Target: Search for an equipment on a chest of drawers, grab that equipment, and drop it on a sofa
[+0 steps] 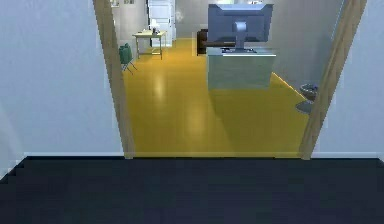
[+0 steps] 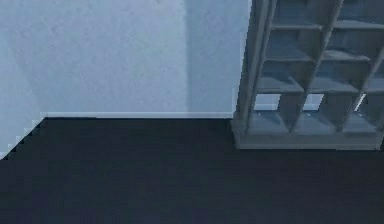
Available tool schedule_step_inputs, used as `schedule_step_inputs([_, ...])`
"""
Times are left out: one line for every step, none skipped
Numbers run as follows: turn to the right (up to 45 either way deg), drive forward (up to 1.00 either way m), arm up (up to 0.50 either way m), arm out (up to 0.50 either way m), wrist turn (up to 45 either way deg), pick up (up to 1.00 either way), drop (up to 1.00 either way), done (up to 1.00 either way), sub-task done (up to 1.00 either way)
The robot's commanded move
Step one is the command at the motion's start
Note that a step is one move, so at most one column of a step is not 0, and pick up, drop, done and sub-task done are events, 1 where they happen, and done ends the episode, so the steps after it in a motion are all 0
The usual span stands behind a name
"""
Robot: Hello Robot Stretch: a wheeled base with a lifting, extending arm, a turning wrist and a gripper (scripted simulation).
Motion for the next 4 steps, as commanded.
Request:
schedule_step_inputs([6.0,0.00,0.00,0.00,0.0,0.00,0.00,0.00,0.00])
schedule_step_inputs([3.0,0.00,0.00,0.00,0.0,0.00,0.00,0.00,0.00])
schedule_step_inputs([0.0,0.10,0.00,0.00,0.0,0.00,0.00,0.00,0.00])
schedule_step_inputs([-6.0,0.00,0.00,0.00,0.0,0.00,0.00,0.00,0.00])
